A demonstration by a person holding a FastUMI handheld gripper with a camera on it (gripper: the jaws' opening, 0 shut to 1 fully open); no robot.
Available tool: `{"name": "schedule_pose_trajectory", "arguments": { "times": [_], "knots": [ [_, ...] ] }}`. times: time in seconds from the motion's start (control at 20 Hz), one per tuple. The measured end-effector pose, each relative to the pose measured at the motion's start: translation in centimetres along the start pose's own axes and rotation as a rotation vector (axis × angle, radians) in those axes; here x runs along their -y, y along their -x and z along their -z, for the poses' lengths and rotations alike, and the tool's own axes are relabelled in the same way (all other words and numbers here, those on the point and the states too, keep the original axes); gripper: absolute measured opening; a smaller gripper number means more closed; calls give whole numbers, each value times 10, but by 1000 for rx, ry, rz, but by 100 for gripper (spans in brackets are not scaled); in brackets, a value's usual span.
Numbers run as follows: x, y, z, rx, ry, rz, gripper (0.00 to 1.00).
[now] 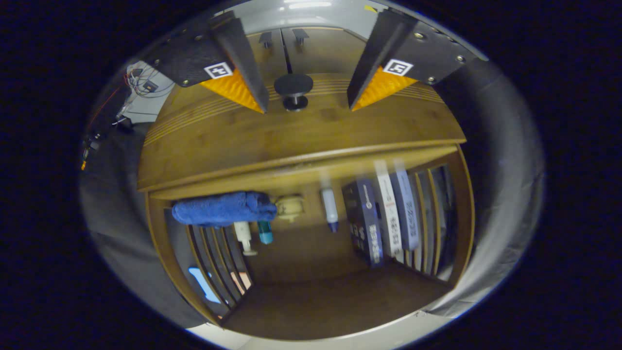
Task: Pull open the drawer, take out the items inside it, and place them on the countertop above the cabinet.
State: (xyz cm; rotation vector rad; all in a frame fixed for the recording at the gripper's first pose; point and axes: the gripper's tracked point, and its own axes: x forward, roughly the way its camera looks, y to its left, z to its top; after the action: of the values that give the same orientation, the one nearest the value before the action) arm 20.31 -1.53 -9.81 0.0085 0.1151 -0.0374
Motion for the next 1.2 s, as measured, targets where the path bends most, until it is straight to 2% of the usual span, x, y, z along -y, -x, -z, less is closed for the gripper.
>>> {"name": "schedule_pose_trajectory", "arguments": {
  "times": [0.05, 0.2, 0.35, 0.4, 0.45, 0.8, 1.2],
  "knots": [
    [11, -9, 2, 6, 46, 57, 83],
    [5, -8, -2, 38, 21, 34, 58],
    [4, -8, 1, 30, 60, -9, 34],
    [6, -3, 1, 24, 66, -12, 34],
    [7, 1, 1, 27, 65, -12, 27],
    [10, 70, 14, 92, 87, -3, 26],
    [10, 132, 36, 56, 76, -24, 26]
  ]
}}
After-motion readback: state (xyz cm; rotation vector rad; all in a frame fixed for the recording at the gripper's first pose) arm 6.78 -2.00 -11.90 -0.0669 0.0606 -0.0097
